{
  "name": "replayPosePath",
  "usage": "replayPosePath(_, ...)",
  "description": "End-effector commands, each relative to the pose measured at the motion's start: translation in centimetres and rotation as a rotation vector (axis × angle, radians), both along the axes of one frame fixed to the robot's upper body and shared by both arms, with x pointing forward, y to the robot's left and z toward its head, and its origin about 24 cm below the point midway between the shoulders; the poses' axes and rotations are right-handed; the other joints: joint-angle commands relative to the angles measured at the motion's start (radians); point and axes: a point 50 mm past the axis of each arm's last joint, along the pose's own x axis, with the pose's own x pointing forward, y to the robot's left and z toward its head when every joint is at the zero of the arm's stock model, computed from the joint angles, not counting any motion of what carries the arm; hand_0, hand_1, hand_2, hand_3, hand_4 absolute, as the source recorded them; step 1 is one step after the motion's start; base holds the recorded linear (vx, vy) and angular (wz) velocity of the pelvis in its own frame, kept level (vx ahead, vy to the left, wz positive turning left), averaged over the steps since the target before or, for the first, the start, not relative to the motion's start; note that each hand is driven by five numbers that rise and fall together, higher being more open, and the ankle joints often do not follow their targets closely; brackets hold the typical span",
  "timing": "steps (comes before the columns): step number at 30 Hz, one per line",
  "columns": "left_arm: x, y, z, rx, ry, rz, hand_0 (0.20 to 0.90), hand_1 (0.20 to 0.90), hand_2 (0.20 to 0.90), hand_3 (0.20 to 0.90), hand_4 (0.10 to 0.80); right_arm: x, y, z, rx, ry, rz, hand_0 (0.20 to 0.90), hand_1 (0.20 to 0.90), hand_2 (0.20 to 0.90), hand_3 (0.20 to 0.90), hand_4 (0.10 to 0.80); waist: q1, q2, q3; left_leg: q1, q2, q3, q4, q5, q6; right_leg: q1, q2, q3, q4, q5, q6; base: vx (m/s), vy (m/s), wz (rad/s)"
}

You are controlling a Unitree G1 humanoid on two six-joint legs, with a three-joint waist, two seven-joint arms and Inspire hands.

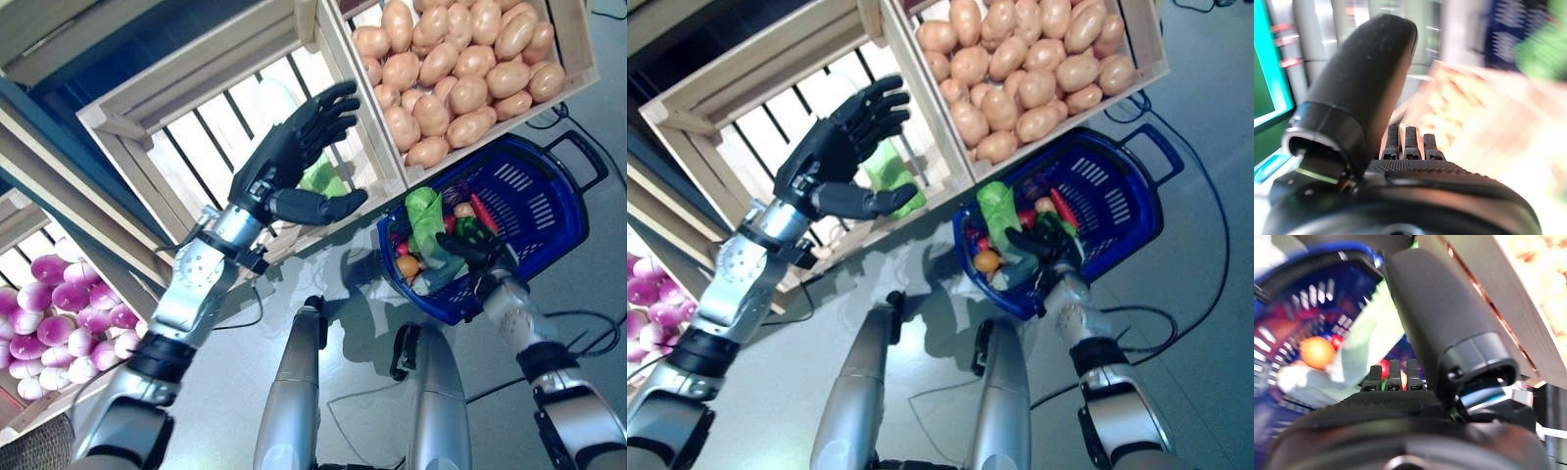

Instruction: Put vegetables into the basket

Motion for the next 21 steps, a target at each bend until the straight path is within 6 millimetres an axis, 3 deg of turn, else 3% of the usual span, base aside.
replayPosePath(1, -2.6, 1.1, 5.5, 0.162, -0.439, 0.194, 0.900, 0.900, 0.900, 0.900, 0.800, 0.4, -0.8, 4.3, 0.088, -0.286, 0.007, 0.900, 0.900, 0.900, 0.900, 0.800, -0.012, 0.010, -0.006, 0.122, -0.026, 0.111, -0.109, -0.007, 0.096, 0.090, 0.036, -0.016, -0.178, 0.193, -0.061, 0.023, -0.031, 0.08)
replayPosePath(6, -2.0, 5.6, 5.5, 0.721, -0.504, 0.590, 0.900, 0.900, 0.900, 0.900, 0.800, -1.6, -2.0, 4.1, 0.092, -0.322, 0.025, 0.900, 0.900, 0.900, 0.900, 0.800, -0.017, 0.010, -0.002, 0.123, -0.028, 0.118, -0.106, -0.006, 0.100, 0.108, 0.019, -0.034, -0.199, 0.198, -0.058, -0.005, -0.030, 0.07)
replayPosePath(12, -1.3, 6.9, 6.6, 1.149, -0.580, 0.771, 0.900, 0.900, 0.900, 0.900, 0.800, -2.0, -3.1, 4.9, 0.111, -0.349, 0.044, 0.900, 0.900, 0.900, 0.900, 0.800, -0.034, 0.008, -0.002, 0.101, -0.015, 0.123, -0.101, -0.007, 0.105, 0.091, 0.009, -0.044, -0.208, 0.201, -0.059, -0.026, 0.001, 0.08)
replayPosePath(18, -0.2, 6.7, 7.5, 1.188, -0.669, 0.841, 0.900, 0.900, 0.900, 0.900, 0.800, -1.7, -3.2, 5.0, 0.110, -0.350, 0.068, 0.900, 0.900, 0.900, 0.900, 0.800, -0.049, 0.000, -0.002, 0.090, -0.003, 0.127, -0.082, -0.018, 0.104, 0.077, 0.005, -0.040, -0.194, 0.194, -0.059, 0.010, 0.021, 0.02)
replayPosePath(21, 0.2, 6.5, 7.4, 1.203, -0.796, 0.864, 0.900, 0.900, 0.900, 0.900, 0.800, -1.4, -3.0, 5.6, 0.110, -0.356, 0.081, 0.900, 0.900, 0.900, 0.900, 0.800, -0.059, -0.006, -0.002, 0.088, 0.005, 0.131, -0.080, -0.020, 0.099, 0.069, 0.007, -0.033, -0.188, 0.192, -0.057, 0.022, 0.054, -0.01)
